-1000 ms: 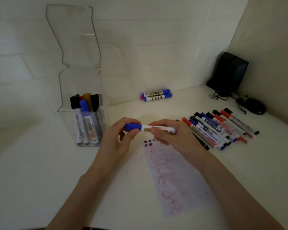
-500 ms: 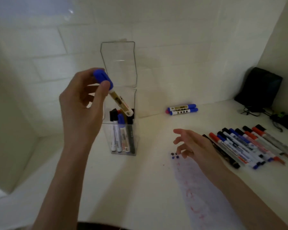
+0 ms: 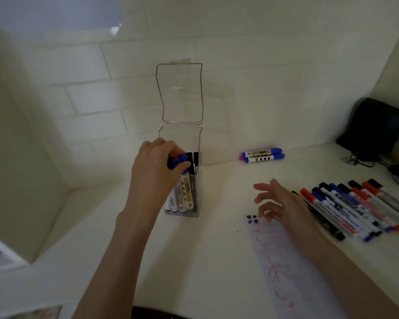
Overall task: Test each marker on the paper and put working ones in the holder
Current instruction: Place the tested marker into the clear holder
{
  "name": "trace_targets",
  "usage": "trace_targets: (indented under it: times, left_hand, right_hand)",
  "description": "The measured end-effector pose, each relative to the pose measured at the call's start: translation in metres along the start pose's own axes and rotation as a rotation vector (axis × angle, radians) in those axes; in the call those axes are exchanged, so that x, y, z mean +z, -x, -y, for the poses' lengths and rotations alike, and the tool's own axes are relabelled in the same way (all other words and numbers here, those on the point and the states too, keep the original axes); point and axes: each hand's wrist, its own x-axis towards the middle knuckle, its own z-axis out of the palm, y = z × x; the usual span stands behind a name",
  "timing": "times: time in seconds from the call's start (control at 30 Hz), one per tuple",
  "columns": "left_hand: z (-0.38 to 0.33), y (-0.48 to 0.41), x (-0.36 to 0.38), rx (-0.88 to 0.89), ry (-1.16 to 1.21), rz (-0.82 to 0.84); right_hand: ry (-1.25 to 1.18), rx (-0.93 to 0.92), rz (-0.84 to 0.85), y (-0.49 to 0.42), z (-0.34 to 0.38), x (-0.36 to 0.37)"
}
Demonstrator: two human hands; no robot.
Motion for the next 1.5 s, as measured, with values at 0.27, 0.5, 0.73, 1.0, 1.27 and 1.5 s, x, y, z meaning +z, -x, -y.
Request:
trace_targets:
  times: [0.27,0.5,0.73,1.0,1.27,1.5]
  left_hand:
    - [-0.004,0.008,0.008,-0.031,0.026,-0.172]
    - [-0.061,0.038,0.039,0.391,0.371,-0.236]
    - [-0.057,0.06,0.116,0.339,0.356,0.125]
    - [-0.051,0.061,0.125,0.267,0.385,0.139]
    - [-0.049,0.06,0.127,0.234,0.395,0.112]
    - [-0.047,0.062,0.127,0.168,0.377,0.073]
  right_hand:
    - [0.328,-0.092,-0.149,-0.011,0.005,-0.007]
    - [1.028,-0.284,-0.182,-0.102,-0.009,-0.03]
    - [1.354,-0.259,-0.078,-0.166,-0.016,-0.024]
    - [1.61,-0.175,0.005,-0.201,0.0,-0.038]
    - [1.56,-0.228,0.137,-0.182,0.008,-0.027]
    - [1.388,-0.335,0.288,-0.119,0.004,-0.012]
